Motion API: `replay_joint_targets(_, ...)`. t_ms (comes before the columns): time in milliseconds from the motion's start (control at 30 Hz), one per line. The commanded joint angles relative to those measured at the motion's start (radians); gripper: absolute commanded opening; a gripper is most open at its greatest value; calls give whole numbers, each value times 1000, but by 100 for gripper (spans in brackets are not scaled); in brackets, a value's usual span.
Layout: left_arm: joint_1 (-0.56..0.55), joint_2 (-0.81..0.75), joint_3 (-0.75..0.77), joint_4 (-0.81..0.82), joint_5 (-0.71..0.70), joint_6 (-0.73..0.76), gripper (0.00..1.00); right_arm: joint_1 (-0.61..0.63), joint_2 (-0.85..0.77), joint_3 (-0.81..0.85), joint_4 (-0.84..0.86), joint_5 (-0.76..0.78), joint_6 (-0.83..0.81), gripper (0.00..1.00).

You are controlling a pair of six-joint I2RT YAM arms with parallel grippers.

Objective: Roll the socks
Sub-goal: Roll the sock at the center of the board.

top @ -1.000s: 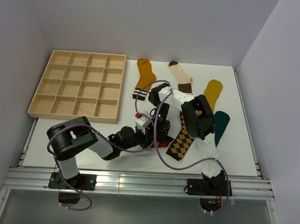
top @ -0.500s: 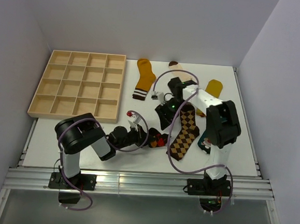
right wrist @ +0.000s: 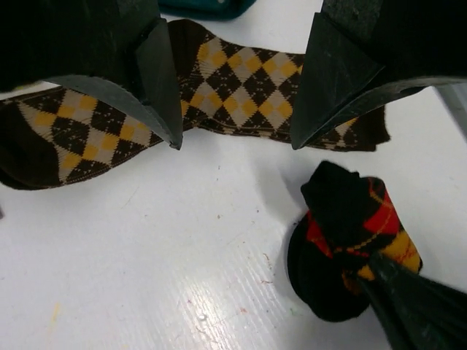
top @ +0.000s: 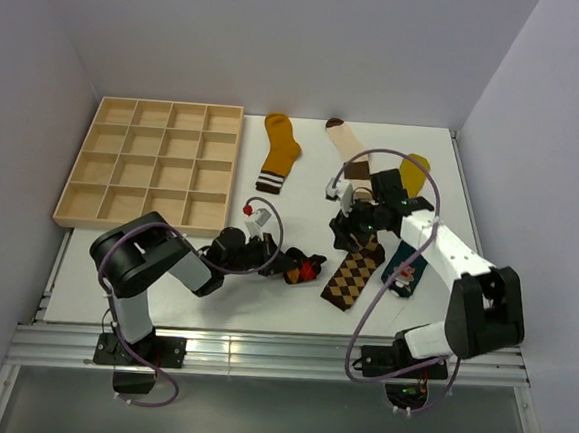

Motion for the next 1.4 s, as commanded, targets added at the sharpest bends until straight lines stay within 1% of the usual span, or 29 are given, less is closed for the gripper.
replay_joint_targets(0,52,3,10,-302,79,-34,0,8,-143,-102,167,6,-124,68)
replay_joint_targets(33,63,2,24,-340,91,-41,0,12,-174,-165,215,9,-161,70)
replay_joint_targets(100,91,-1,44,-394,123,-55,0,23,-258,-225,284,15,-187,72)
replay_joint_targets(133,98,0,67,-460,126,-58,0,31,-283,-274,300,19,-210,73)
replay_joint_targets(233,120,12,119,-546,158,-42,0,86,-356,-349,351,55,-248,75)
replay_joint_targets(333,137,23,165,-643,156,-14,0,175,-408,-423,417,112,-273,76)
replay_joint_targets(400,141,28,189,-699,154,-5,0,237,-397,-435,429,126,-281,76)
replay_joint_targets(467,147,35,202,-727,154,1,0,271,-380,-444,435,149,-291,76)
replay_joint_targets(600,155,61,237,-781,156,15,0,382,-377,-487,507,213,-317,79)
replay_joint_targets(733,160,78,254,-799,162,24,0,434,-337,-486,530,247,-343,79)
replay_joint_targets(1067,167,101,297,-854,175,55,0,482,-175,-455,609,305,-399,80)
replay_joint_targets(1367,173,129,349,-919,211,98,0,496,-70,-444,728,362,-423,80)
